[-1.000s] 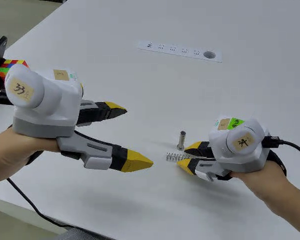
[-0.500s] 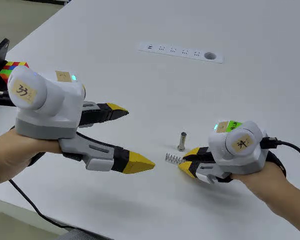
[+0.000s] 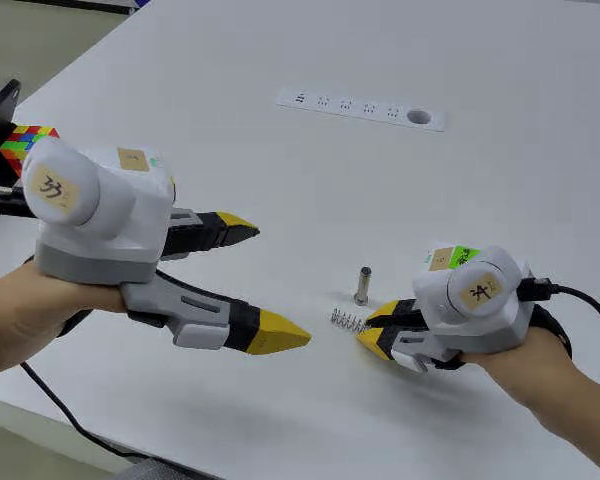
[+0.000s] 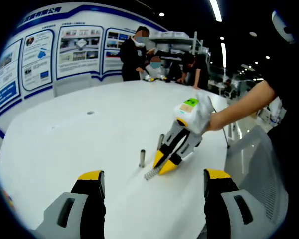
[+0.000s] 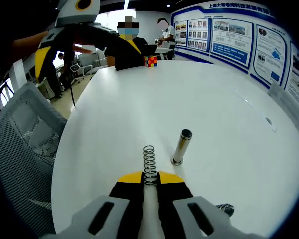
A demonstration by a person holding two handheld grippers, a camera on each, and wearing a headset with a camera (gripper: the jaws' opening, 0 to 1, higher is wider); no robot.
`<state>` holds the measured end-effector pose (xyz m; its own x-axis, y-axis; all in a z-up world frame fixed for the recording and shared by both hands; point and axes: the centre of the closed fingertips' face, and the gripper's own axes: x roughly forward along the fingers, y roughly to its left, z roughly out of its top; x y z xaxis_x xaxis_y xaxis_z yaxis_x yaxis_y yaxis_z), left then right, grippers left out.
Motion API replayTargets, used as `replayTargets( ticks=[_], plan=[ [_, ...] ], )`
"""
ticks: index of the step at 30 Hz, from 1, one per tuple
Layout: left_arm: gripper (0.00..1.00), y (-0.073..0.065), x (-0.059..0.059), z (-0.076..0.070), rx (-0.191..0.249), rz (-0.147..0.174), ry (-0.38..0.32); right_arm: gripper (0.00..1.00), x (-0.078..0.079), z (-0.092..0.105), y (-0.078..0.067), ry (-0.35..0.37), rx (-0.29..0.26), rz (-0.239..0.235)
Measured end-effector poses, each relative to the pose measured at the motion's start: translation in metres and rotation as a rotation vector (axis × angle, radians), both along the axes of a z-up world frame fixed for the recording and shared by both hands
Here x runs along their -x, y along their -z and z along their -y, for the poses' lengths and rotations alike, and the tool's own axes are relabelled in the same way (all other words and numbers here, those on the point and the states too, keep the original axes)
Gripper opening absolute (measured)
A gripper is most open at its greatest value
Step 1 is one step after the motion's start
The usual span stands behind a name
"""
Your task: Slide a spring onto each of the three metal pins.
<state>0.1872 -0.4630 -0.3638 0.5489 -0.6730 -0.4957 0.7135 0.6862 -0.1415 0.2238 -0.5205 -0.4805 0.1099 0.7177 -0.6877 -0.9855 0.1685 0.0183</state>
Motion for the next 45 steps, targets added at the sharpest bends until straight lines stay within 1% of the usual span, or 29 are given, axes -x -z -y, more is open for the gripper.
replayTargets(
  ticks=[4, 5, 6, 7, 8, 9, 10, 12, 15, 17, 19, 20, 23, 25, 26, 28, 29, 33, 37, 41, 45],
  plan=[
    [0.82, 0.001, 0.003, 0.005, -0.003, -0.003, 0.015, 0.11, 0.001, 0.002, -0.015, 0.012, -0.036, -0.003],
    [0.78, -0.002, -0.002, 0.004, -0.025, 0.043, 0.009, 0.11, 0.002, 0.003, -0.020, 0.009, -0.046, -0.001],
    [0.73, -0.003, -0.003, 0.004, -0.026, 0.056, 0.003, 0.11, 0.003, 0.004, -0.024, 0.005, -0.051, 0.002],
    [0.66, -0.005, -0.003, 0.005, -0.012, 0.050, 0.001, 0.11, 0.003, 0.006, -0.028, 0.000, -0.055, 0.007],
    [0.60, -0.008, -0.005, 0.008, 0.012, 0.054, -0.003, 0.11, 0.002, 0.008, -0.034, -0.003, -0.061, 0.014],
    [0.59, -0.010, -0.005, 0.010, 0.024, 0.055, -0.001, 0.11, 0.002, 0.010, -0.038, -0.005, -0.064, 0.017],
    [0.60, -0.013, -0.006, 0.014, 0.036, 0.058, 0.006, 0.11, 0.000, 0.013, -0.044, -0.006, -0.070, 0.023],
    [0.63, -0.014, -0.007, 0.019, 0.031, 0.064, 0.018, 0.11, -0.002, 0.018, -0.052, -0.014, -0.072, 0.036],
    [0.61, -0.014, -0.008, 0.028, 0.026, 0.068, 0.042, 0.11, -0.004, 0.024, -0.067, -0.030, -0.078, 0.061],
    [0.60, -0.015, -0.008, 0.034, 0.030, 0.069, 0.059, 0.11, -0.006, 0.029, -0.079, -0.053, -0.084, 0.088],
    [0.58, -0.015, -0.008, 0.041, 0.029, 0.073, 0.074, 0.11, -0.006, 0.033, -0.090, -0.070, -0.096, 0.101],
    [0.57, -0.015, -0.008, 0.044, 0.030, 0.074, 0.082, 0.11, -0.005, 0.034, -0.096, -0.082, -0.104, 0.107],
    [0.54, -0.016, -0.009, 0.053, 0.033, 0.077, 0.104, 0.11, 0.000, 0.036, -0.110, -0.117, -0.116, 0.111],
    [0.52, -0.016, -0.007, 0.059, 0.043, 0.069, 0.128, 0.11, 0.005, 0.036, -0.117, -0.146, -0.114, 0.130],
    [0.50, -0.016, -0.007, 0.062, 0.047, 0.066, 0.135, 0.11, 0.006, 0.036, -0.120, -0.155, -0.115, 0.137],
    [0.48, -0.016, -0.006, 0.066, 0.049, 0.067, 0.144, 0.11, 0.012, 0.034, -0.124, -0.171, -0.122, 0.133],
    [0.47, -0.016, -0.006, 0.068, 0.050, 0.066, 0.149, 0.11, 0.014, 0.034, -0.125, -0.175, -0.123, 0.132],
    [0.44, -0.016, -0.003, 0.073, 0.057, 0.065, 0.169, 0.11, 0.028, 0.032, -0.124, -0.229, -0.116, 0.128],
    [0.43, -0.015, 0.000, 0.076, 0.058, 0.059, 0.185, 0.11, 0.034, 0.031, -0.125, -0.254, -0.126, 0.123],
    [0.37, -0.014, 0.004, 0.079, 0.059, 0.059, 0.203, 0.11, 0.040, 0.031, -0.124, -0.281, -0.119, 0.122],
    [0.35, -0.013, 0.006, 0.082, 0.059, 0.058, 0.213, 0.11, 0.045, 0.030, -0.125, -0.301, -0.124, 0.113]
  ],
)
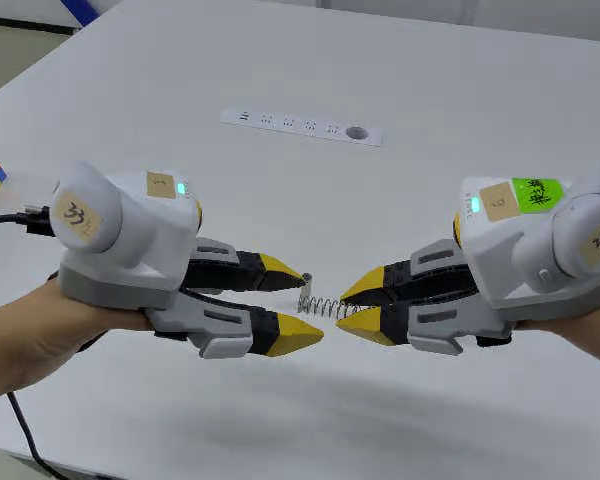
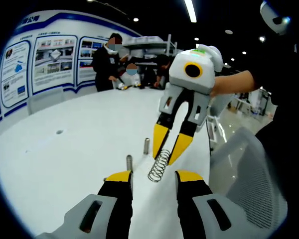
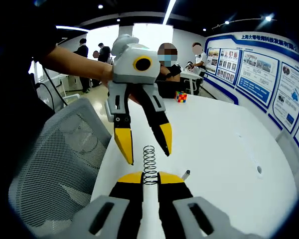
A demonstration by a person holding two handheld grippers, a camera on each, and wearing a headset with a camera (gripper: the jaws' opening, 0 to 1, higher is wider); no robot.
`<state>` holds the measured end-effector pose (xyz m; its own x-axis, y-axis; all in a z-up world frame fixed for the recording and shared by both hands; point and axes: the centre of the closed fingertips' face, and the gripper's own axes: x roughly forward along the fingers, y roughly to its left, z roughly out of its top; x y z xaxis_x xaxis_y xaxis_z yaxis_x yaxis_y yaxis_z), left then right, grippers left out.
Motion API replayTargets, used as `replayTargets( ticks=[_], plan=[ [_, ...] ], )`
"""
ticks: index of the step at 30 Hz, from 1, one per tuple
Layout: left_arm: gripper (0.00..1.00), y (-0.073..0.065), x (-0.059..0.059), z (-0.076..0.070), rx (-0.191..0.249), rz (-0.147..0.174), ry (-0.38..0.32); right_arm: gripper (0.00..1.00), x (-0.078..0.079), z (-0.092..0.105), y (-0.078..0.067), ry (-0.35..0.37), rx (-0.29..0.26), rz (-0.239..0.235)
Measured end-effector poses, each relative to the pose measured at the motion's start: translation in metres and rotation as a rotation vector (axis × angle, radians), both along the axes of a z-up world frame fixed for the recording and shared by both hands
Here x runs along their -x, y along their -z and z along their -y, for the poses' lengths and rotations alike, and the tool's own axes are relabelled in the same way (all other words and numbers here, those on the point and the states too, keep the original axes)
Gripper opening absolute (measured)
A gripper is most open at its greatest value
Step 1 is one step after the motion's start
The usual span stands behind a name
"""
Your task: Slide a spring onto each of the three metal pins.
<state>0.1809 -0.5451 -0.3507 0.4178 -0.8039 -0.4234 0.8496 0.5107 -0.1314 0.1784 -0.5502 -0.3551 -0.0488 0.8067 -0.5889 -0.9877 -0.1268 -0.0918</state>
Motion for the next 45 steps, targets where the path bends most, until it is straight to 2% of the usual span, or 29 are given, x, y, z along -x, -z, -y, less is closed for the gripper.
replayTargets(
  ticks=[7, 12, 21, 25, 28, 29, 32, 36, 41, 45],
  plan=[
    [0.24, -0.002, 0.002, 0.003, 0.009, 0.015, 0.017, 0.11, 0.002, -0.001, 0.000, -0.022, 0.012, 0.014],
    [0.20, -0.003, 0.003, 0.004, 0.011, 0.021, 0.027, 0.11, 0.003, -0.001, -0.002, -0.028, 0.012, 0.018],
    [0.13, 0.001, 0.006, 0.003, -0.028, 0.049, 0.056, 0.11, 0.005, -0.002, -0.001, -0.050, 0.029, 0.030],
    [0.11, 0.006, 0.010, 0.003, -0.076, 0.080, 0.091, 0.11, 0.007, -0.003, 0.000, -0.069, 0.036, 0.044],
    [0.10, 0.004, 0.013, 0.004, -0.101, 0.139, 0.122, 0.12, 0.008, -0.003, 0.001, -0.075, 0.039, 0.042],
    [0.10, 0.003, 0.013, 0.004, -0.101, 0.143, 0.122, 0.12, 0.008, -0.002, 0.001, -0.075, 0.040, 0.041],
    [0.10, 0.002, 0.014, 0.005, -0.088, 0.128, 0.119, 0.12, 0.009, -0.002, 0.001, -0.080, 0.037, 0.039],
    [0.10, 0.000, 0.015, 0.006, -0.083, 0.134, 0.123, 0.12, 0.009, -0.001, 0.000, -0.079, 0.038, 0.038],
    [0.10, -0.005, 0.015, 0.009, -0.064, 0.136, 0.130, 0.14, 0.011, -0.003, -0.003, -0.078, 0.020, 0.013],
    [0.10, -0.004, 0.014, 0.006, -0.068, 0.131, 0.130, 0.15, 0.007, -0.001, 0.001, -0.069, 0.038, 0.024]
  ],
)
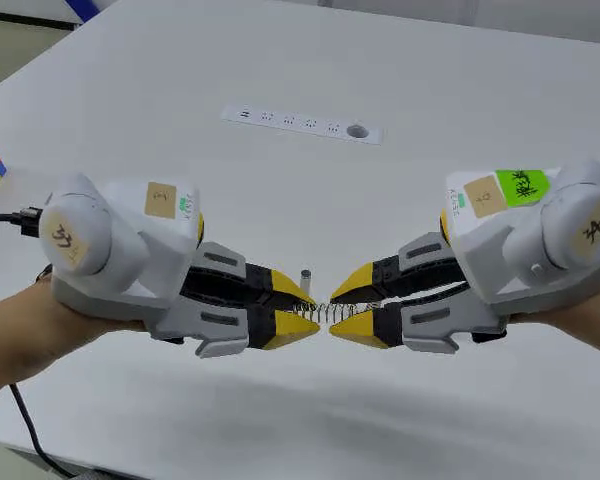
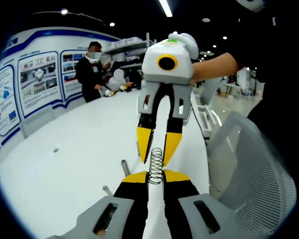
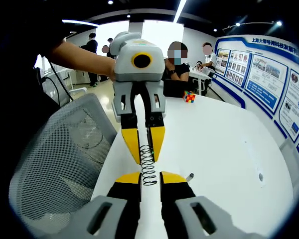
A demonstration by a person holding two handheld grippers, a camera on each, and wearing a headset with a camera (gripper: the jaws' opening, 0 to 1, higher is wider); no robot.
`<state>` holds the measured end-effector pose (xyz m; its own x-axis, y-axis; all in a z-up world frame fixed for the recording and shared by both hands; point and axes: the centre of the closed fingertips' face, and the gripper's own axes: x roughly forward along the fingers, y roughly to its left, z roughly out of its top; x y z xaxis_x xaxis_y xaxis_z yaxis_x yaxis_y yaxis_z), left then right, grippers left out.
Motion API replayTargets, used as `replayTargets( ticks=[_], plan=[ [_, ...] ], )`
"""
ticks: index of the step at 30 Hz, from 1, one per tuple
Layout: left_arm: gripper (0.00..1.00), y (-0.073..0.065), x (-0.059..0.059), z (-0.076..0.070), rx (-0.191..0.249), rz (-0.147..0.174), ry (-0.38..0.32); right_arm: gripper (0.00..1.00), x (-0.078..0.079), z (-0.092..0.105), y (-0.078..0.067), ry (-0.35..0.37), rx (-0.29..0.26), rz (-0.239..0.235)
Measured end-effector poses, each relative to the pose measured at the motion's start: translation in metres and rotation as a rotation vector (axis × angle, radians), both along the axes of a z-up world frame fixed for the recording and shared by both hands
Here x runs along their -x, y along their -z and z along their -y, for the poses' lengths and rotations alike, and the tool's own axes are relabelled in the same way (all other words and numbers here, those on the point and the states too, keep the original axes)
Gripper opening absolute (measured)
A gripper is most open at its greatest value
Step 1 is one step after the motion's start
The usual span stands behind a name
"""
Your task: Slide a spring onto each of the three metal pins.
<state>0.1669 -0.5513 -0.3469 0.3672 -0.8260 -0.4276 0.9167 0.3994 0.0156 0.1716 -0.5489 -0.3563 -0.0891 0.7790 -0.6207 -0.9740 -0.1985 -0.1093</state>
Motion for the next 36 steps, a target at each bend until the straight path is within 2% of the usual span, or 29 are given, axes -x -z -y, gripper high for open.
replayTargets(
  ticks=[7, 12, 18, 20, 25, 36],
  plan=[
    [0.10, -0.002, 0.000, -0.004, 0.027, -0.014, -0.011, 0.12, 0.000, 0.002, -0.001, 0.009, -0.014, -0.030],
    [0.10, -0.001, 0.000, -0.004, 0.018, -0.010, -0.004, 0.11, 0.002, 0.001, -0.002, 0.000, -0.019, -0.045],
    [0.10, 0.000, 0.000, -0.007, 0.007, -0.007, -0.010, 0.11, 0.005, -0.004, -0.020, -0.007, -0.073, -0.064],
    [0.10, -0.001, -0.002, -0.007, 0.006, -0.001, -0.016, 0.11, 0.004, -0.005, -0.021, -0.010, -0.069, -0.050],
    [0.10, -0.003, -0.002, -0.007, 0.000, 0.002, -0.013, 0.11, 0.005, -0.007, -0.026, -0.006, -0.088, -0.061],
    [0.10, -0.002, 0.000, -0.008, -0.004, -0.003, -0.013, 0.11, 0.014, -0.023, -0.043, -0.002, -0.162, -0.109]
  ],
)
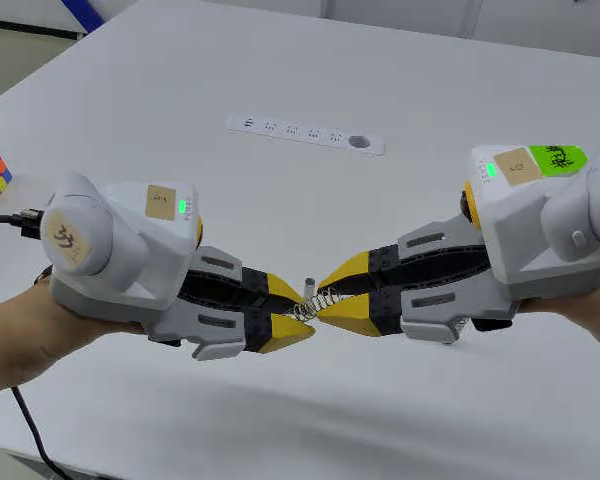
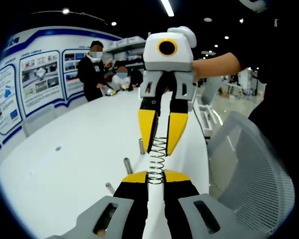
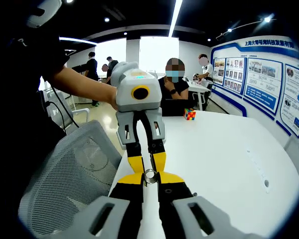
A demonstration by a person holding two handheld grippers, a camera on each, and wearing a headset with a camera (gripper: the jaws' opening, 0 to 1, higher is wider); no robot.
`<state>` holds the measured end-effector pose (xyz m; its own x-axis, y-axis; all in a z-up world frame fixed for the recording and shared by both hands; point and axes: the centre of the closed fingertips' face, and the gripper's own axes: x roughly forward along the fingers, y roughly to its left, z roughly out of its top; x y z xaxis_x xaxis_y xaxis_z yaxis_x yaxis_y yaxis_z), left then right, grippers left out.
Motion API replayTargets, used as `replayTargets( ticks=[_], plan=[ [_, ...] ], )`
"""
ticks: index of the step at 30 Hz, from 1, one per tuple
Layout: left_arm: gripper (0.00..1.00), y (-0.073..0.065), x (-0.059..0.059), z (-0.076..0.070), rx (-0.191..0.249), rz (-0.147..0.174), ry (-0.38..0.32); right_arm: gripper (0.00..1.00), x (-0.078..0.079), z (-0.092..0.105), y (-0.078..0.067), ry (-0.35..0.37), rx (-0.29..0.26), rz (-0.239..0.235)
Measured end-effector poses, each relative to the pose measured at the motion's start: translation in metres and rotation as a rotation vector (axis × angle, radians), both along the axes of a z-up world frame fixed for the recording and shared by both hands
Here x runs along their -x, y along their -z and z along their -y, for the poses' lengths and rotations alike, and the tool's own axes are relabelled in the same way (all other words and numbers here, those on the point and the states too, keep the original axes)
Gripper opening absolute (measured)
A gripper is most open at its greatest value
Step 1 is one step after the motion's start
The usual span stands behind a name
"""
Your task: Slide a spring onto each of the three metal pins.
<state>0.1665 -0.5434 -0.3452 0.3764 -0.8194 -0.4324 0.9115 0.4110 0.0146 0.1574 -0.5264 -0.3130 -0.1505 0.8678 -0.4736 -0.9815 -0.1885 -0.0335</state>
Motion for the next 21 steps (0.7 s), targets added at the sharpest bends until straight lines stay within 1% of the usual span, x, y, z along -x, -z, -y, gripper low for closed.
replayTargets(
  ticks=[4, 9, 10, 11, 12, 13, 14, 16, 18, 19, 21],
  plan=[
    [0.10, -0.001, 0.001, 0.002, 0.012, 0.001, 0.003, 0.11, 0.002, -0.007, -0.006, 0.001, -0.015, -0.006],
    [0.10, -0.001, -0.001, 0.001, 0.021, 0.005, -0.005, 0.11, 0.003, -0.012, -0.008, -0.006, -0.007, 0.009],
    [0.10, -0.002, -0.001, 0.000, 0.025, 0.002, -0.007, 0.11, 0.003, -0.013, -0.009, -0.006, -0.006, 0.009],
    [0.11, -0.003, 0.002, 0.002, 0.059, -0.036, -0.012, 0.11, 0.004, -0.013, -0.010, -0.006, -0.011, 0.004],
    [0.11, -0.005, 0.002, 0.001, 0.099, -0.080, -0.034, 0.11, 0.005, -0.014, -0.012, -0.004, -0.016, -0.008],
    [0.11, -0.006, 0.000, -0.001, 0.101, -0.072, -0.049, 0.11, 0.005, -0.015, -0.012, -0.001, -0.016, -0.005],
    [0.11, -0.005, -0.002, -0.004, 0.082, -0.036, -0.049, 0.11, 0.003, -0.015, -0.012, 0.007, -0.010, 0.012],
    [0.12, -0.006, -0.003, -0.005, 0.086, -0.041, -0.061, 0.11, 0.001, -0.016, -0.012, 0.015, -0.009, 0.008],
    [0.13, -0.008, -0.004, -0.006, 0.094, -0.033, -0.073, 0.11, 0.000, -0.017, -0.013, 0.022, -0.012, 0.009],
    [0.15, -0.009, -0.005, -0.006, 0.096, -0.031, -0.079, 0.11, -0.001, -0.018, -0.013, 0.022, -0.011, 0.013],
    [0.21, -0.010, -0.005, -0.008, 0.106, -0.038, -0.088, 0.11, -0.001, -0.019, -0.015, 0.028, -0.016, 0.014]
  ],
)
